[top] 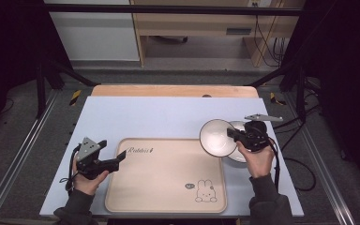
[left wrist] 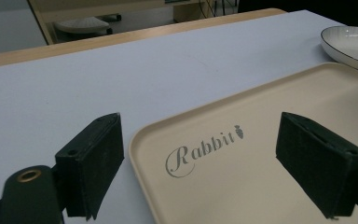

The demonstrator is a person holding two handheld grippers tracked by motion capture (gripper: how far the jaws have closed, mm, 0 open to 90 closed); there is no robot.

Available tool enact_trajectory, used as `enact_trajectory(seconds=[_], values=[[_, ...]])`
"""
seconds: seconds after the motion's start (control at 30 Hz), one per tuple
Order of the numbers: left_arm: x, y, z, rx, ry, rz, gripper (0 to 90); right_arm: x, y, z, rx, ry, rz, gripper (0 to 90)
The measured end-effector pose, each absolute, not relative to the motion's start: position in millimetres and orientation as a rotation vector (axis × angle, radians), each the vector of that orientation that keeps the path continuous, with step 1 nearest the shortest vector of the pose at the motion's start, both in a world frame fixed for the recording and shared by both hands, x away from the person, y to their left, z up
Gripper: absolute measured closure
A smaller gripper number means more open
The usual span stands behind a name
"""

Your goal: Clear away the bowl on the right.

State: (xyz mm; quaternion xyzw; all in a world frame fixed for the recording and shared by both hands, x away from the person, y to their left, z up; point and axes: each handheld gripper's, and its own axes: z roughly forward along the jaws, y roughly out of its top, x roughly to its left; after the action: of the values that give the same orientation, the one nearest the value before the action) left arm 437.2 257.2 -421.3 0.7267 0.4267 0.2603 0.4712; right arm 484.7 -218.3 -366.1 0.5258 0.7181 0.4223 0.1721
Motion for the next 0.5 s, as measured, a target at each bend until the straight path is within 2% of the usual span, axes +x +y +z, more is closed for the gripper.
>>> enact_trajectory(seconds=[0.5], values=[[437,257,-421,1.779,1.045,0.636,14.7,484,-200,-371,1.458,2.092,1.225,82.4]])
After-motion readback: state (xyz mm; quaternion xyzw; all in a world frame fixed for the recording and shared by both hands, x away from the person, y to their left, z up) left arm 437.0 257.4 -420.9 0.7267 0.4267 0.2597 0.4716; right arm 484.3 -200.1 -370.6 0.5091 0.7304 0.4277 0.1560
